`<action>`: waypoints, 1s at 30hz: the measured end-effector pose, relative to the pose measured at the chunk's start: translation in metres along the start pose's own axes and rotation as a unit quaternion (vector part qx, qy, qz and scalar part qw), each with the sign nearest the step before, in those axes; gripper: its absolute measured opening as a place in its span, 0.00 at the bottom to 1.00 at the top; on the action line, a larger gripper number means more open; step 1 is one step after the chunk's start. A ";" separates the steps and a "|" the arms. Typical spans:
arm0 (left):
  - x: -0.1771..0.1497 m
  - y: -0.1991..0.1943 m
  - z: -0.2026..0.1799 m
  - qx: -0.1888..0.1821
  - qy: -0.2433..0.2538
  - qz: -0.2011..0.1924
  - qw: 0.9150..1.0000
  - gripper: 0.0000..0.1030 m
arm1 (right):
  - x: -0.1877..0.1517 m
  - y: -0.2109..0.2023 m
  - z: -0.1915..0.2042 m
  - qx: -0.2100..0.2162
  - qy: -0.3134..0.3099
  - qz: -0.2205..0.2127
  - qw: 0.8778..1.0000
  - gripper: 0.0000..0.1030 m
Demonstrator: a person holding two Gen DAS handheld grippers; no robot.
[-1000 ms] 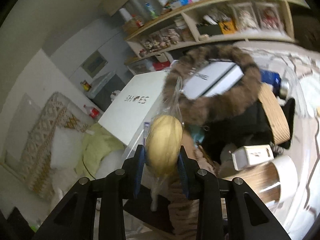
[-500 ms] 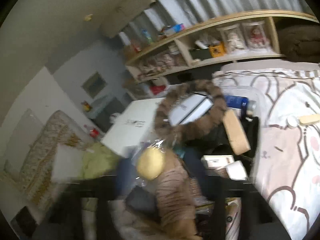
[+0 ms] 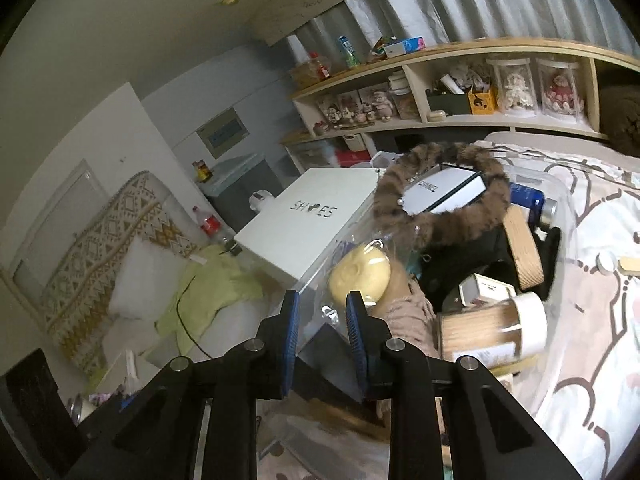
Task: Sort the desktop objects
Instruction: 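Lower the bagged bun into the clear bin and open the right tool, then withdraw both tools from the bin toward the bottle cap and wooden stick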
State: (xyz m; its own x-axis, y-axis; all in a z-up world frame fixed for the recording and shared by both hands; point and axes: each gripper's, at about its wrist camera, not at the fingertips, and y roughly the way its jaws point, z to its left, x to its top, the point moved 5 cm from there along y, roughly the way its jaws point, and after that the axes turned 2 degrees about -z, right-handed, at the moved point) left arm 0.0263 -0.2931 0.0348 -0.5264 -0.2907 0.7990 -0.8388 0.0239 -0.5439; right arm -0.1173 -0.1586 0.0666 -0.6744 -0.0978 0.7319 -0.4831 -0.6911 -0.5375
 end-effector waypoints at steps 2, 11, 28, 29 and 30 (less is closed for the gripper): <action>0.002 -0.003 -0.001 0.002 0.002 -0.003 1.000 0.93 | -0.002 -0.007 0.000 -0.013 -0.012 -0.005 1.000 0.25; 0.006 -0.018 -0.020 0.000 0.024 -0.014 1.000 0.93 | -0.015 -0.050 -0.002 -0.049 -0.044 -0.025 0.998 0.25; 0.001 -0.046 -0.070 -0.003 0.050 -0.044 0.998 1.00 | -0.044 -0.148 -0.021 -0.153 -0.081 -0.094 0.980 0.98; 0.000 -0.048 -0.073 -0.002 0.052 -0.044 0.998 1.00 | -0.047 -0.153 -0.023 -0.156 -0.080 -0.095 0.980 0.98; -0.001 -0.049 -0.076 -0.001 0.055 -0.044 0.998 1.00 | -0.050 -0.157 -0.026 -0.159 -0.078 -0.097 0.979 1.00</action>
State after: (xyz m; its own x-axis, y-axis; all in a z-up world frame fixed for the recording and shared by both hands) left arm 0.0567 -0.2210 0.0804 -0.4633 -0.1859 0.8665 -0.8824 0.0058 -0.4705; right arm -0.0225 -0.0264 0.1036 -0.4707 -0.1126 0.8751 -0.7603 -0.4515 -0.4670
